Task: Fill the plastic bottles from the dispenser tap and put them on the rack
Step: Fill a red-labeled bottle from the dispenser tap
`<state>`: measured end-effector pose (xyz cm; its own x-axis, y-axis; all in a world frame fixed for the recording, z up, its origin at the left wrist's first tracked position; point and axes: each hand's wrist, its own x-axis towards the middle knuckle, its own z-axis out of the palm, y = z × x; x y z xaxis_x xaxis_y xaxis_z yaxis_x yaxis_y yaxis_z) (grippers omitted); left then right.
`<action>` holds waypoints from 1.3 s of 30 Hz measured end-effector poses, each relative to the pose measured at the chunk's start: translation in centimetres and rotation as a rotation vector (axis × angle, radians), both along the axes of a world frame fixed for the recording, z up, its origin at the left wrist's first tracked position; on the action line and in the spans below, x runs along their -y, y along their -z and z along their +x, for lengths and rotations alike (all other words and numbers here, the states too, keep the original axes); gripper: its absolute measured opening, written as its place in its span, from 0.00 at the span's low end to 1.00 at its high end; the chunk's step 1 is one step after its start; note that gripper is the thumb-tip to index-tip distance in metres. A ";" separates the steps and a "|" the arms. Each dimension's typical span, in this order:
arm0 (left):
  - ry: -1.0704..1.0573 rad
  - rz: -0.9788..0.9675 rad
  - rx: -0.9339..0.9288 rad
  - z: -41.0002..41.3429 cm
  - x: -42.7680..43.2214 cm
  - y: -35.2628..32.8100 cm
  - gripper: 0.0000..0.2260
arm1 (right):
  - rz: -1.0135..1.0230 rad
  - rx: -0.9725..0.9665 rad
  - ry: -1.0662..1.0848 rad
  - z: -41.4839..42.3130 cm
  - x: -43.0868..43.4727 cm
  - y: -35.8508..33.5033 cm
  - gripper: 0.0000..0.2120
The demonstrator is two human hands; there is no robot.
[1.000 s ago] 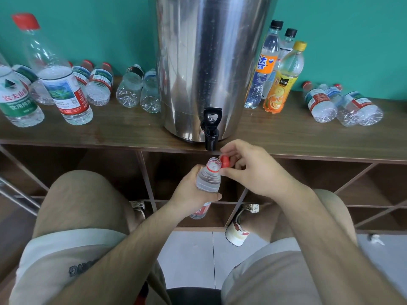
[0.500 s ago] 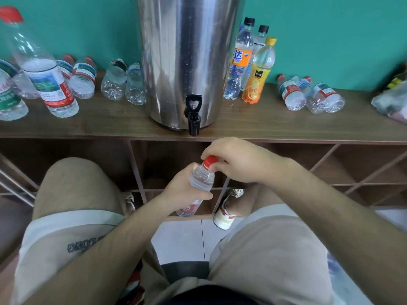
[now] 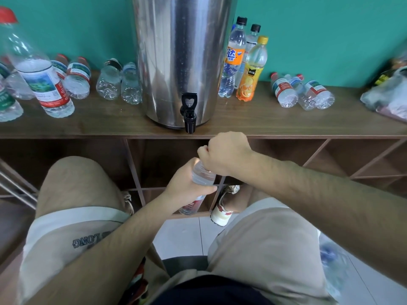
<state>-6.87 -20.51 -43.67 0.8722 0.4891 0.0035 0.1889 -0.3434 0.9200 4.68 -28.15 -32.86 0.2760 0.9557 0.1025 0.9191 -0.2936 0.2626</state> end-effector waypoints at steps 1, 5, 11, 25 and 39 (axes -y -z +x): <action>-0.015 -0.003 0.014 0.0 -0.2 0.0 0.25 | -0.026 -0.024 0.037 -0.1 -0.1 -0.1 0.28; 0.119 -0.033 0.003 -0.2 -1.1 -0.4 0.25 | 0.002 0.124 -0.480 1.9 1.1 -1.9 0.30; -0.096 0.112 0.055 0.5 1.5 -1.3 0.28 | 0.160 0.027 0.040 0.3 1.2 -1.7 0.25; -0.192 0.026 0.286 12.1 0.0 -14.9 0.25 | 0.755 -1.014 0.050 10.1 6.7 -2.5 0.30; -0.317 0.211 0.120 22.3 -3.2 -15.6 0.37 | 0.910 -0.977 0.220 15.9 -3.2 0.8 0.38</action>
